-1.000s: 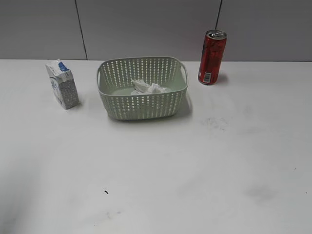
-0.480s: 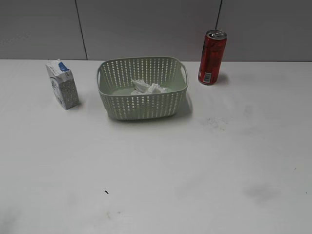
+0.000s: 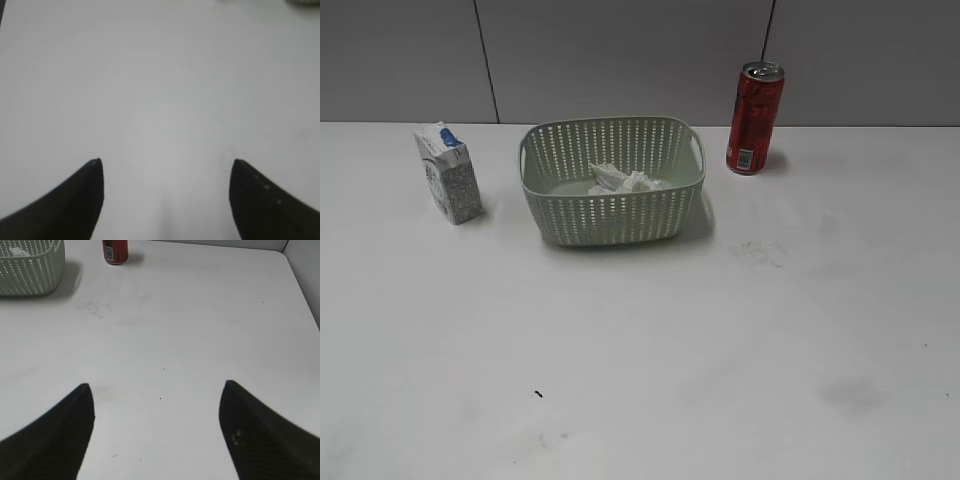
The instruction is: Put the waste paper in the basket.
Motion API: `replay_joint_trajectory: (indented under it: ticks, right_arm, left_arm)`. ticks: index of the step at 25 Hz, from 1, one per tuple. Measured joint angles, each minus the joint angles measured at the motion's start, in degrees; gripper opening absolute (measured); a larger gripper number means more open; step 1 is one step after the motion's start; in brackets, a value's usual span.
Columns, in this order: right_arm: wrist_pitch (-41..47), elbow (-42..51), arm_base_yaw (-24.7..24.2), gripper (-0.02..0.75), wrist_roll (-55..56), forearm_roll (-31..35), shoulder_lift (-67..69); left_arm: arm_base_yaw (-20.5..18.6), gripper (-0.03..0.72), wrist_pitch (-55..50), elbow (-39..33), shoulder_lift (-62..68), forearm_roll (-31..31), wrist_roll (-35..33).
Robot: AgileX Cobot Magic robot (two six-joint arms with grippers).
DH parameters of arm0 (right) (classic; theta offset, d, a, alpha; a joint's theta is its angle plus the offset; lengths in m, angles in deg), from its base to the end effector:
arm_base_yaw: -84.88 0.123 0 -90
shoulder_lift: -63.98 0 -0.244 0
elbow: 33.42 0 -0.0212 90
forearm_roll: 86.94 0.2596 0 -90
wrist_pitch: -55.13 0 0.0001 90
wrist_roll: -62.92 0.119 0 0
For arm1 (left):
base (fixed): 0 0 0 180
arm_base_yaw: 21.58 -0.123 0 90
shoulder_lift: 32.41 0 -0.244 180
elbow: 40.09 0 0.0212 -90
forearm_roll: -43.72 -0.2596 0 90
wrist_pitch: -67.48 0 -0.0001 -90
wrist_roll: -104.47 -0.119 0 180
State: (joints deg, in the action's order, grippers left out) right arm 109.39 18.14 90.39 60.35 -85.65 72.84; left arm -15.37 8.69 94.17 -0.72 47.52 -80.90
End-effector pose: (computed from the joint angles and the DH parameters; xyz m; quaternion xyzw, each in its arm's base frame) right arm 0.0817 0.0101 0.2574 -0.0587 0.8398 0.0251 0.5392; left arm 0.1219 -0.0201 0.2426 0.0882 0.9232 -0.0354 0.3724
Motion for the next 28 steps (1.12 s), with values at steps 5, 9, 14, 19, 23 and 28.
replay_joint_trajectory:
  ticks: [5, 9, 14, 19, 23, 28]
  right_arm:
    - [0.00, 0.00, 0.00, 0.589, 0.00, 0.00, 0.00]
    - [0.00, 0.00, 0.00, 0.589, 0.00, 0.00, 0.00]
    - [-0.06, 0.00, 0.00, 0.589, 0.00, 0.07, 0.00]
    - [-0.06, 0.00, 0.00, 0.589, 0.00, 0.07, 0.00]
    - [-0.06, 0.00, 0.00, 0.589, 0.00, 0.07, 0.00]
    - [-0.06, 0.00, 0.00, 0.589, 0.00, 0.07, 0.00]
  left_arm:
    - [0.00, 0.575, 0.00, -0.35, -9.95, 0.32, 0.00]
    - [0.00, 0.573, -0.05, -0.47, -18.82, 0.09, 0.00]
    - [-0.05, 0.573, -0.75, -1.09, -22.54, -0.17, 0.00]
    - [-0.05, 0.573, -0.87, -1.14, -22.48, 1.13, 0.00]
    - [-0.05, 0.568, -0.87, -1.14, -22.48, 1.34, 0.00]
    - [-0.05, 0.562, -0.82, -1.14, -22.48, 1.67, 0.00]
